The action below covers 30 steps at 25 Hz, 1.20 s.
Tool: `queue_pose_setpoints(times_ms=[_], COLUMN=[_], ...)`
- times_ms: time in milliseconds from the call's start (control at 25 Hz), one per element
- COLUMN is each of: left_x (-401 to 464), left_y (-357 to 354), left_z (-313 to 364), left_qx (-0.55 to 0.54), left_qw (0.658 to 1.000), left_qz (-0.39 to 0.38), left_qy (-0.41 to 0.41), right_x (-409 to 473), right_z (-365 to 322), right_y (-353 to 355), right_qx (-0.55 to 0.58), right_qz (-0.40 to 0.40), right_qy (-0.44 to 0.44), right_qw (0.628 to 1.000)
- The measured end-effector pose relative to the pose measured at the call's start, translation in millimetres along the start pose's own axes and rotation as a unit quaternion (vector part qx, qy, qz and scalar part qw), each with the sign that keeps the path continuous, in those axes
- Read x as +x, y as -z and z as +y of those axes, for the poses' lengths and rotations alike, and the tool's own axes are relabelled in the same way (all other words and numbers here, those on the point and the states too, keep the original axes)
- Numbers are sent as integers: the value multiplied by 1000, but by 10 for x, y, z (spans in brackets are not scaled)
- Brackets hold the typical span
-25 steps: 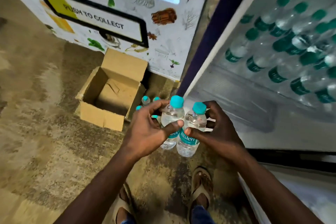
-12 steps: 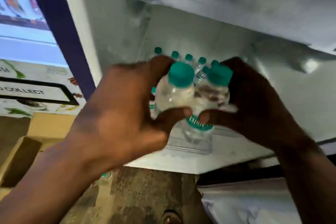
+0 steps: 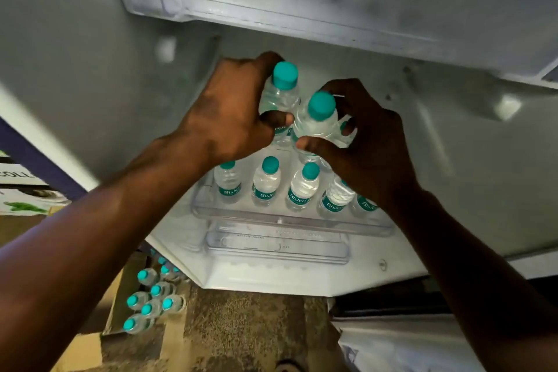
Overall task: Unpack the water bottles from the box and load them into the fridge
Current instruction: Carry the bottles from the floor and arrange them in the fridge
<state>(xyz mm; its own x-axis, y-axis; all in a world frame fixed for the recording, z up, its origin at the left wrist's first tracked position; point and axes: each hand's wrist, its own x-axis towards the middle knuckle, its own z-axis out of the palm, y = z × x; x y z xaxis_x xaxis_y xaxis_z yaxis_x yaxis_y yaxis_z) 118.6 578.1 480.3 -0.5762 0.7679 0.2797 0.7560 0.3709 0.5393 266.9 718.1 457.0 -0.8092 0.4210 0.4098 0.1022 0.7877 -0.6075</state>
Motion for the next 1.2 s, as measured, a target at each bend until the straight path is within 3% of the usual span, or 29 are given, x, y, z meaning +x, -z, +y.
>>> queue_pose_setpoints(times_ms=[160,320,680,880,1200], left_x=[111,287,596,666,770], left_y=[-308,-500,-1000,-1195,-1284], left_z=[-192,-333,-743,-829,-833], left_qx=[-34,-8,71,82,117], left_qw=[999,995,976,968,966], left_qz=[17,9,-82,-122,-140], left_qy=[33,95,187,202,183], right_x=[165,448,712,763,784], right_z=[232,492,976,1091,1152], right_y=[-233,-486,-990,-1077,-1146], right_qx=[0,-44,-151,-269,-322], right_qz=[38,20,-112,-163,-190], right_qy=[-39,-95,-94,-61,-57], right_qw=[999,994,978,947,926])
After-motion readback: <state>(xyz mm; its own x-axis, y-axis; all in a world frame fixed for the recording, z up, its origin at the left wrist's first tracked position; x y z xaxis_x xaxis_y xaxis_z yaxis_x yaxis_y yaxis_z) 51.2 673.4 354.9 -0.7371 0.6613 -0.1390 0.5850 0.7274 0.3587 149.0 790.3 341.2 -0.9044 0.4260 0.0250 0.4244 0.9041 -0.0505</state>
